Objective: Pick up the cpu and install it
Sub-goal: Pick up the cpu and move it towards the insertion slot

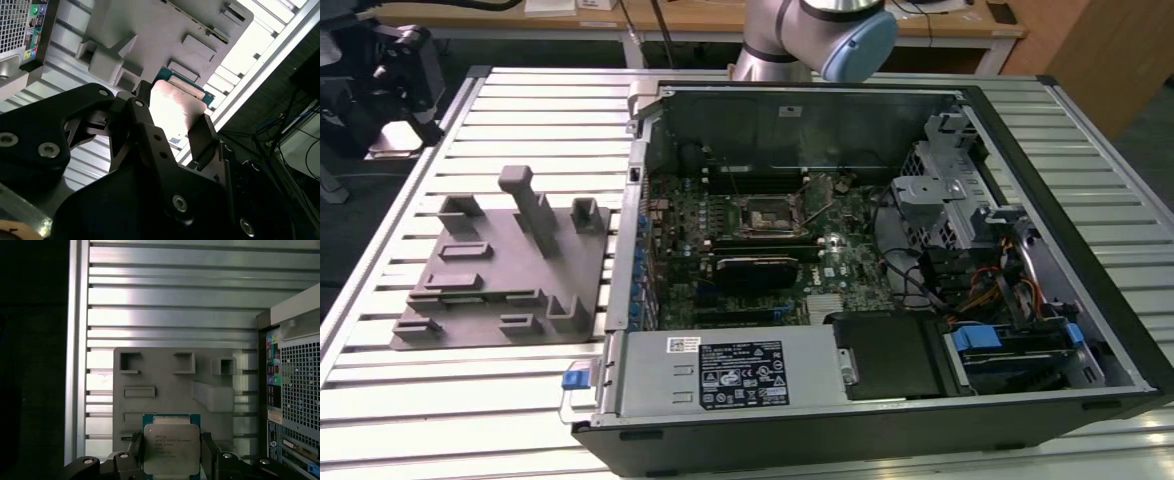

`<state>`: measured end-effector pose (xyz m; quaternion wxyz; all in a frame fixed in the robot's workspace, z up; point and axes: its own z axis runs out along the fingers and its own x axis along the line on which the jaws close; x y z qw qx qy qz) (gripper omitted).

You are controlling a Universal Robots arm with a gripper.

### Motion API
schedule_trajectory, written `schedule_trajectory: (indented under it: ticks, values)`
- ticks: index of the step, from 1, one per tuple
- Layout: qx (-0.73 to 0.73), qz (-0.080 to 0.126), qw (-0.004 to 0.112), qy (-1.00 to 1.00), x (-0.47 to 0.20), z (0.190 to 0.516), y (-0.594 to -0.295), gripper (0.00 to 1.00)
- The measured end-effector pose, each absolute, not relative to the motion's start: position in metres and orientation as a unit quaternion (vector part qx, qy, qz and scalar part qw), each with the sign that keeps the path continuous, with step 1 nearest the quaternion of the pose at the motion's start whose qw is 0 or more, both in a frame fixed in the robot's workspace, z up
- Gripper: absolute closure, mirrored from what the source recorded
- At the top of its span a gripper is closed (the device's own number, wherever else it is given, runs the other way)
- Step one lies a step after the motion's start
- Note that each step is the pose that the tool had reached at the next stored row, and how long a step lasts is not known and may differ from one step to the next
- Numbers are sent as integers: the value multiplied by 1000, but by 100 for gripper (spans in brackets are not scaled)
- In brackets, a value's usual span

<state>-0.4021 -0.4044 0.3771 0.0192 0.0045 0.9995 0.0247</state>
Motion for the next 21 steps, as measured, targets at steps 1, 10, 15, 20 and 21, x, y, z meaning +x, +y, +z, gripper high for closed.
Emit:
schedule_trajectory:
  ticks: [1, 10, 15, 20, 21]
  values:
    - [4, 25, 19, 1000, -400, 377, -404, 46]
    - [4, 25, 19, 1000, -378, 377, -404, 46]
    - [4, 25, 19, 999, -362, 377, -404, 46]
    - [4, 25, 19, 999, -347, 377, -404, 46]
    - [4, 25, 19, 999, -344, 377, -404, 46]
